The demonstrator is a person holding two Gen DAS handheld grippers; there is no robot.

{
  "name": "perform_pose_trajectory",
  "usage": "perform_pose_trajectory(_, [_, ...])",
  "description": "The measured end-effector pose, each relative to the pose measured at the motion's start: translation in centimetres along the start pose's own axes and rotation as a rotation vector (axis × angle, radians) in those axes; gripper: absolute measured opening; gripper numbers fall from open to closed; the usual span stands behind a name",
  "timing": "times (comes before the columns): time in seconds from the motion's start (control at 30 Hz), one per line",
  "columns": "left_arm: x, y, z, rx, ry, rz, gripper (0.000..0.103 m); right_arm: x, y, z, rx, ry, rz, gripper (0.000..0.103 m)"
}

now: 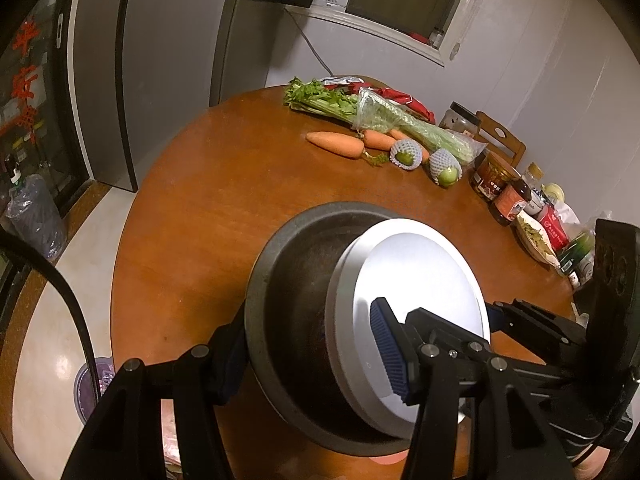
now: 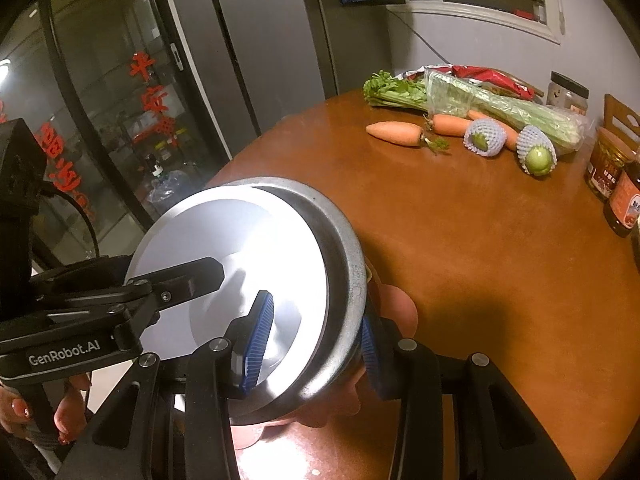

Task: Organize plates and bowls
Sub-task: 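Lift and carry the steel bowl with both tools toward the plate stack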

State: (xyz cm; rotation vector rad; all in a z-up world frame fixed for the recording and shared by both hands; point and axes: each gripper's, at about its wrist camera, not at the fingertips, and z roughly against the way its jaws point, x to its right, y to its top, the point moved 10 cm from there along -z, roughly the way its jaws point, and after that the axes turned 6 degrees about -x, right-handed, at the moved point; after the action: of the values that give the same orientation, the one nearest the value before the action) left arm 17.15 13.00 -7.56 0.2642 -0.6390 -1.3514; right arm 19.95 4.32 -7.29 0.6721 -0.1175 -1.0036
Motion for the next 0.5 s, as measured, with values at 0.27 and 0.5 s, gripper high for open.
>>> perform_pose_trajectory(0.27, [0.15,0.2,-0.05,0.01,-0.001,-0.011,0.056,0.24,0.12,-0.16,0.002,-0.003,0.0,0.043])
perform_pose_trajectory(0.5, [0.08,0.22,-0.09,0.013,0.004,-0.022,0.056,0.43,0.24,-0.32,0.01,-0.012,0.001,0.043])
